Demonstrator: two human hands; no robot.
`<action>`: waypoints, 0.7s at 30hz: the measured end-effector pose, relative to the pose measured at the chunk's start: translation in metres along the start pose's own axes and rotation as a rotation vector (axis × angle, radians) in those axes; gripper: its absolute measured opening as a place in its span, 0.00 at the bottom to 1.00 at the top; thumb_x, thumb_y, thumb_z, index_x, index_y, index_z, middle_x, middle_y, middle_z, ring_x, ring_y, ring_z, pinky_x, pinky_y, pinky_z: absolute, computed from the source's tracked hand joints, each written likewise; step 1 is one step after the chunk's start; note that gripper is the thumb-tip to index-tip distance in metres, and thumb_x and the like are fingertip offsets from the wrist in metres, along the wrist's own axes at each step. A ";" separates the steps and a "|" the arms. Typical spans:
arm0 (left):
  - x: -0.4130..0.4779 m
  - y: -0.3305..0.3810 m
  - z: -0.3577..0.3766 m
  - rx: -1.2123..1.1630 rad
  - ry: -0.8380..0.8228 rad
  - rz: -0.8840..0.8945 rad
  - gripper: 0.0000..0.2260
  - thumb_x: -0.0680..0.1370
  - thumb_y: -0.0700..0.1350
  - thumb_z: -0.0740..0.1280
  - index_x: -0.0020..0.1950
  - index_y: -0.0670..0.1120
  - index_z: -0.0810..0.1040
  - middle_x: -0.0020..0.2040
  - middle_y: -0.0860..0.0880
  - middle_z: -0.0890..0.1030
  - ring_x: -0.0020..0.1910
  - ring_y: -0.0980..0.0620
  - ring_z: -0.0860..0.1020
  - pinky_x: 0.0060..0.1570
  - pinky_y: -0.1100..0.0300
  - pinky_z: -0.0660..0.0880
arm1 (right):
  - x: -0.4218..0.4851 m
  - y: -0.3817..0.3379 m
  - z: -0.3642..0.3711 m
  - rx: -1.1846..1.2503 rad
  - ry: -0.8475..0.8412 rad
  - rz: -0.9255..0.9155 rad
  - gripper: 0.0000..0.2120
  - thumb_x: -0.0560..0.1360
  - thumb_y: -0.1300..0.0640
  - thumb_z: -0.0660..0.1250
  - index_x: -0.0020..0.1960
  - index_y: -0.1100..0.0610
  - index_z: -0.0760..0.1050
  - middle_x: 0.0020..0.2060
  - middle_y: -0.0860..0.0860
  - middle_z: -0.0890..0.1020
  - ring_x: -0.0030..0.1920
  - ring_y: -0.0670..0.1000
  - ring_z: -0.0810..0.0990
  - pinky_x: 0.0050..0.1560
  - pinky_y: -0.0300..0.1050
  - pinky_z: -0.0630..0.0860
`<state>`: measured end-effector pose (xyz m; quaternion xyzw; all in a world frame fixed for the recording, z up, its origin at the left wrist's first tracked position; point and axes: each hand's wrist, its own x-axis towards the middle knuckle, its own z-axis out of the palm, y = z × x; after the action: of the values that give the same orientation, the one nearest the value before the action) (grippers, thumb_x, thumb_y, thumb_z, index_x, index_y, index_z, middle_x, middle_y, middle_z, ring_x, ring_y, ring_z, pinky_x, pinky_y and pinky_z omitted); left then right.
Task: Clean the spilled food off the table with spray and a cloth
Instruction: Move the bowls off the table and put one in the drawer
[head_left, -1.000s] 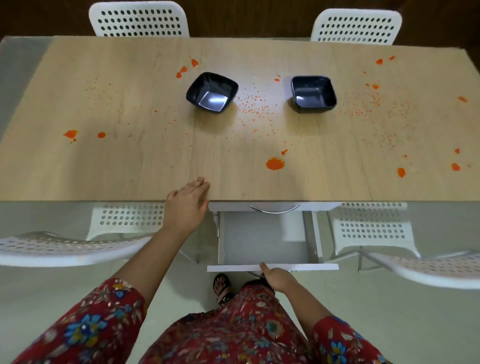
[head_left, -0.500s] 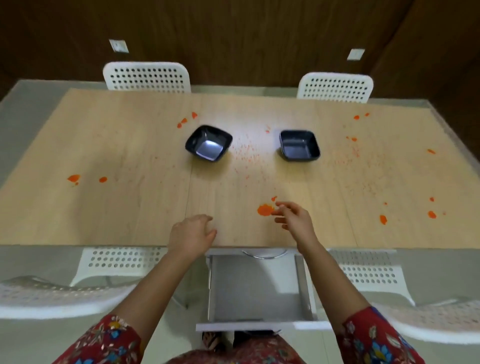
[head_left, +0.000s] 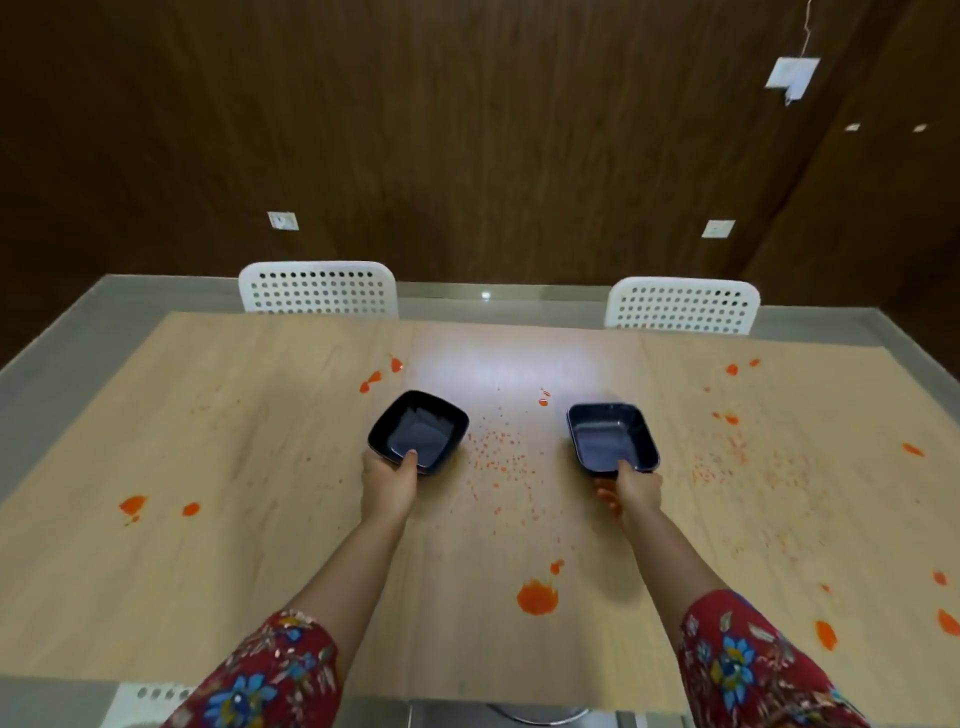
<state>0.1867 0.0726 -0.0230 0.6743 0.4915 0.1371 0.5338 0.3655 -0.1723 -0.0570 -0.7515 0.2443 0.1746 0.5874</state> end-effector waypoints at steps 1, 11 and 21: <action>0.004 0.004 0.003 0.007 0.019 -0.030 0.23 0.79 0.49 0.65 0.71 0.42 0.65 0.65 0.43 0.75 0.60 0.40 0.76 0.59 0.47 0.74 | 0.000 0.000 -0.001 -0.017 0.010 -0.001 0.19 0.79 0.56 0.60 0.66 0.64 0.67 0.44 0.62 0.83 0.30 0.54 0.78 0.28 0.44 0.72; 0.030 0.015 0.021 0.119 0.135 -0.109 0.15 0.77 0.37 0.63 0.63 0.37 0.71 0.59 0.38 0.78 0.55 0.36 0.78 0.52 0.49 0.75 | -0.076 -0.013 -0.006 0.053 -0.205 -0.144 0.09 0.80 0.61 0.54 0.55 0.62 0.71 0.36 0.57 0.74 0.30 0.50 0.69 0.29 0.41 0.67; -0.081 0.021 -0.019 0.075 -0.288 0.227 0.21 0.81 0.36 0.56 0.73 0.46 0.64 0.58 0.45 0.77 0.47 0.41 0.81 0.35 0.49 0.82 | -0.169 -0.006 -0.024 -0.146 -0.407 -0.439 0.10 0.83 0.58 0.54 0.54 0.58 0.74 0.39 0.49 0.77 0.36 0.46 0.74 0.28 0.30 0.69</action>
<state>0.1454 0.0188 0.0301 0.7575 0.3356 0.0803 0.5542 0.2300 -0.1670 0.0464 -0.7761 -0.0595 0.2076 0.5925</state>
